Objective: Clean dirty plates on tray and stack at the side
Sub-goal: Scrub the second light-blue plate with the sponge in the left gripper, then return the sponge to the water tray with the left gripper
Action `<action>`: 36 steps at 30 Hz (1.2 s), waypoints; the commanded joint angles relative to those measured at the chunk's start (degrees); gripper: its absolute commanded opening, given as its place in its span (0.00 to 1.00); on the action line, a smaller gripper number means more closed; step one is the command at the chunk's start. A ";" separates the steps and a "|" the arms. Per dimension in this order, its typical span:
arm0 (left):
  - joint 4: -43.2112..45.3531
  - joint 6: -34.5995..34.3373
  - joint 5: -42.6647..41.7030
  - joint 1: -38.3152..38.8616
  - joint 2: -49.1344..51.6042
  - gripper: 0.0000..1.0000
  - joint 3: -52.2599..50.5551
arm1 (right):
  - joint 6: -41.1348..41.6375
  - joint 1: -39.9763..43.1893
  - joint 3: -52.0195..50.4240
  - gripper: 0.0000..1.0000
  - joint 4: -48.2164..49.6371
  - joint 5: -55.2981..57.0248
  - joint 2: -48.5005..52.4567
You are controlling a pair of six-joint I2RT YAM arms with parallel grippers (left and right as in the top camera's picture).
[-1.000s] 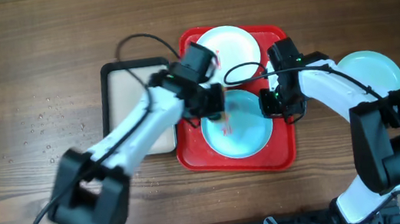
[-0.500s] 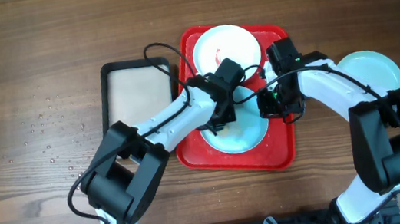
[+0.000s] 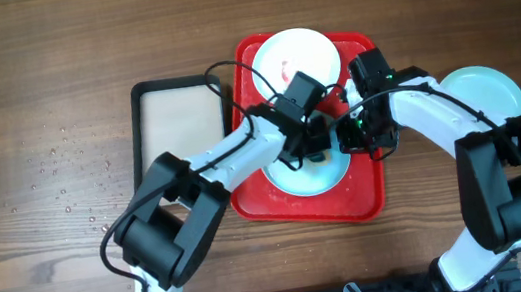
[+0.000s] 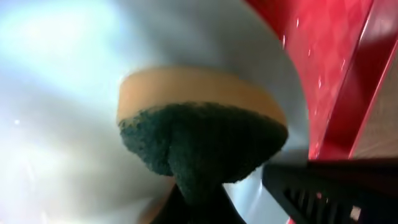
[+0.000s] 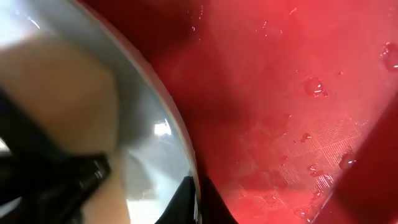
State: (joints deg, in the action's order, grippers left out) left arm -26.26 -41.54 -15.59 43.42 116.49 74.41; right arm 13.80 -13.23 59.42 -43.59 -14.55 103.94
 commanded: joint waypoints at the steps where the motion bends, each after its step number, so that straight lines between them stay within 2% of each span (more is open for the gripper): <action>1: -7.10 -0.96 8.81 1.03 2.73 0.04 -1.33 | -0.72 -0.22 0.09 0.04 -0.20 2.93 1.62; 3: -13.44 -1.03 21.38 -1.03 2.73 0.04 -1.31 | -1.84 -0.22 0.09 0.05 -0.50 2.93 1.62; 6: -19.15 -2.47 30.80 -4.00 2.71 0.04 -1.31 | -1.84 -0.22 0.09 0.04 -0.83 2.93 1.62; 8: -21.73 -2.45 32.85 -6.25 2.71 0.04 -1.20 | -1.81 -0.22 0.09 0.04 -0.79 2.93 1.62; 10: -23.39 -2.43 31.82 -7.72 2.67 0.04 -1.20 | -1.81 -0.22 0.09 0.04 -0.81 2.93 1.62; 13: -22.08 -0.83 19.96 -7.48 2.67 0.04 -1.20 | -1.81 -0.22 0.09 0.04 -0.81 2.93 1.62; 15: -17.49 2.32 7.39 -6.40 2.69 0.04 -1.22 | -1.79 -0.22 0.09 0.04 -0.83 2.93 1.62; 17: -12.02 2.32 0.59 -4.39 2.73 0.04 -1.29 | -1.79 -0.22 0.09 0.04 -0.83 2.93 1.62; 19: -6.88 2.29 -2.08 -2.12 2.97 0.04 -1.33 | -1.79 -0.22 0.09 0.04 -0.85 2.93 1.62; 22: -1.46 2.23 -1.22 1.77 3.87 0.04 -1.33 | -1.77 -0.22 0.09 0.04 -1.01 2.93 1.62; 25: -1.16 2.05 0.66 4.11 4.83 0.04 -1.33 | -1.79 -0.22 0.09 0.04 -1.40 2.93 1.62; 28: -6.95 0.31 4.35 3.23 4.70 0.04 -1.31 | -1.81 -0.22 0.09 0.04 -1.53 2.93 1.62; 30: -15.34 -4.61 14.73 1.01 4.68 0.04 -1.31 | -1.81 -0.22 0.09 0.04 -1.49 2.93 1.62; 31: -19.06 -4.66 17.59 -0.42 4.59 0.04 -1.31 | -1.84 -0.22 0.09 0.04 -1.51 2.93 1.62; 36: -25.53 -6.88 22.36 -3.28 1.53 0.04 -0.76 | -1.81 -0.22 0.09 0.04 -1.55 2.93 1.62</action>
State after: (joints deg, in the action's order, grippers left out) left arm -47.11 -45.39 -5.69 42.85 115.90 77.38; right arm 12.36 -13.80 59.61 -45.19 -15.22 103.96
